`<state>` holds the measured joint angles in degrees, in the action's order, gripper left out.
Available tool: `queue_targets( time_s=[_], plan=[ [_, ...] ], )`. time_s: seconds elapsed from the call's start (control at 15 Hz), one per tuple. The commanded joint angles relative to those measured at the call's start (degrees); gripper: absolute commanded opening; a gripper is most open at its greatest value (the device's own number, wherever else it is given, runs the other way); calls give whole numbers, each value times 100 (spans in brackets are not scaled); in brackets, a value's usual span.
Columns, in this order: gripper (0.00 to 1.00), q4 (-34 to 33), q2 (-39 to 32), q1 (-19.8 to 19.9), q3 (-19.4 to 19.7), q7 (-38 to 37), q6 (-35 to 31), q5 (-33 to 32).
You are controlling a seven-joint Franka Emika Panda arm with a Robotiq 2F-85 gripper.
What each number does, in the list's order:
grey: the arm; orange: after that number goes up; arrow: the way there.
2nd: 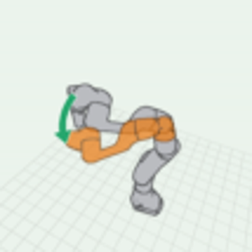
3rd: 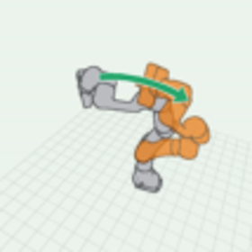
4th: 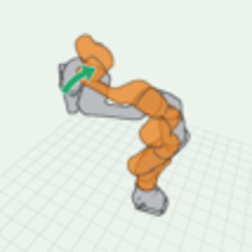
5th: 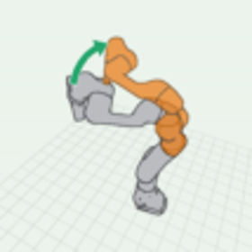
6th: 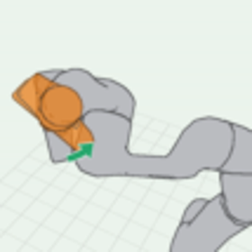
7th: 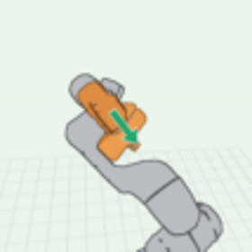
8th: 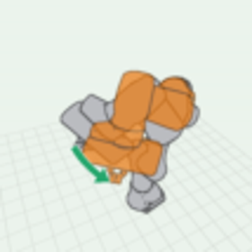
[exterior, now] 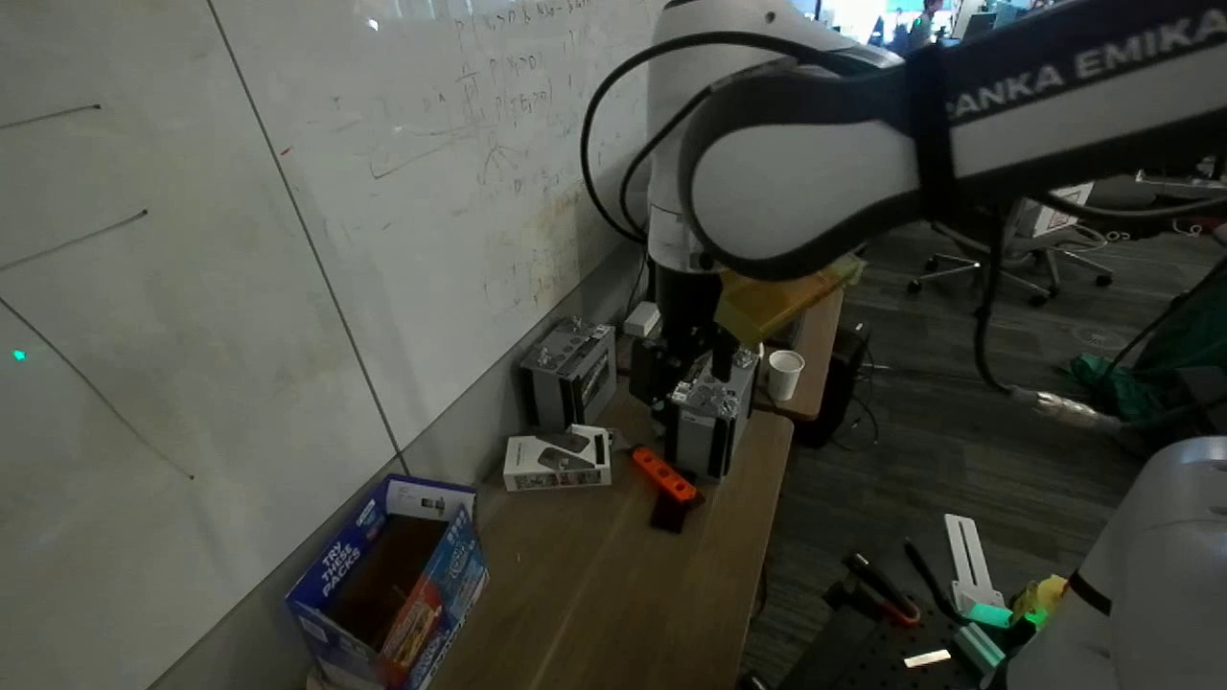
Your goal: Put the ropes inside the box
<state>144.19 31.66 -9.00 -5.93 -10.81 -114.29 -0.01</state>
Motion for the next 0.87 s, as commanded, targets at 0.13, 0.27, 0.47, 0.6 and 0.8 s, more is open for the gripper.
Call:
queue_targets(
  time_s=[0.13,0.27,0.47,0.6,0.8],
  plan=[
    [100,755,1106,-28,65,443,-150,401],
    [100,845,1266,-24,77,511,-136,498],
    [100,949,1407,-6,70,542,-135,593],
    [100,825,1190,77,-37,428,-33,492],
    [100,884,1249,76,-34,432,-32,522]
  ],
)
